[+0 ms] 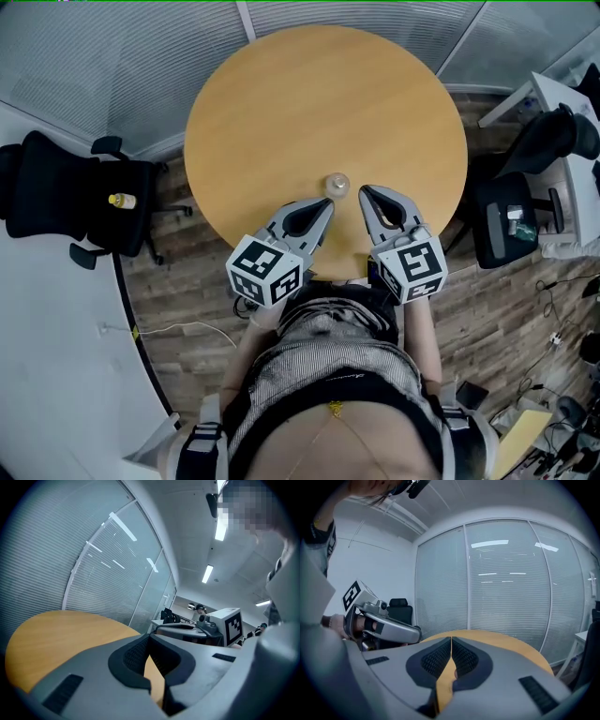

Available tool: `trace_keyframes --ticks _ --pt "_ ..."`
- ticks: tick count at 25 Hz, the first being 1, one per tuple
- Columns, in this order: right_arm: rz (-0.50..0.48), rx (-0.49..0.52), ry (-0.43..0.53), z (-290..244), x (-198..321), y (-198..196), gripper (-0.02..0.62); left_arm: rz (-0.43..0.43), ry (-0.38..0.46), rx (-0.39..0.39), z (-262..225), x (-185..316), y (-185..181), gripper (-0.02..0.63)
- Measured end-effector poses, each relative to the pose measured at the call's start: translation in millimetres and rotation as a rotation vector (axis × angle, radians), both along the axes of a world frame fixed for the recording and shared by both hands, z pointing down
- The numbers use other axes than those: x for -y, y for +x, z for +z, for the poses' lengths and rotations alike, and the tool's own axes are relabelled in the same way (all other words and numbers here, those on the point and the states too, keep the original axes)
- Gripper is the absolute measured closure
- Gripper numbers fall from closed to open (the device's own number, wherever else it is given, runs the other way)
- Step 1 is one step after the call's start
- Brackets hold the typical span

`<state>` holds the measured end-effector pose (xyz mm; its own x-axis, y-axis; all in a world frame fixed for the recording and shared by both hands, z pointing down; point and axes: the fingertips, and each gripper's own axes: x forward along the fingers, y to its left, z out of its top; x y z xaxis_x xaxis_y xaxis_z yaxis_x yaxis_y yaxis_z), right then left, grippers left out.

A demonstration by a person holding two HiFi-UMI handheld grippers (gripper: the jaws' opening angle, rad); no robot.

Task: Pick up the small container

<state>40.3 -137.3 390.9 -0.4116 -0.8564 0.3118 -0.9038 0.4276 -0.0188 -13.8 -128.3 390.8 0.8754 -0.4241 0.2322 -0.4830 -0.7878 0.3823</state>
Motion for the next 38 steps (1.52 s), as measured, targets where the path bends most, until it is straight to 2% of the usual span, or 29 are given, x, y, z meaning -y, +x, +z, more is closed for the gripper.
trace_keyframes --ticks 9,16,24,31,38 --pt "0.045 -0.028 -0.003 7 4 9 0.575 0.011 0.013 0.014 6 10 -20 0.601" --pt "0.028 -0.027 -0.01 8 14 5 0.575 -0.023 -0.006 0.003 8 15 -32 0.601" --pt "-0.07 -0.026 -0.008 6 25 24 0.575 -0.115 -0.03 0.011 11 23 -13 0.601" --pt "-0.156 -0.001 0.009 -2 25 54 0.575 -0.182 -0.036 0.03 8 20 18 0.601" --pt "-0.242 0.039 0.027 -8 22 73 0.575 -0.212 0.001 0.025 0 15 48 0.601"
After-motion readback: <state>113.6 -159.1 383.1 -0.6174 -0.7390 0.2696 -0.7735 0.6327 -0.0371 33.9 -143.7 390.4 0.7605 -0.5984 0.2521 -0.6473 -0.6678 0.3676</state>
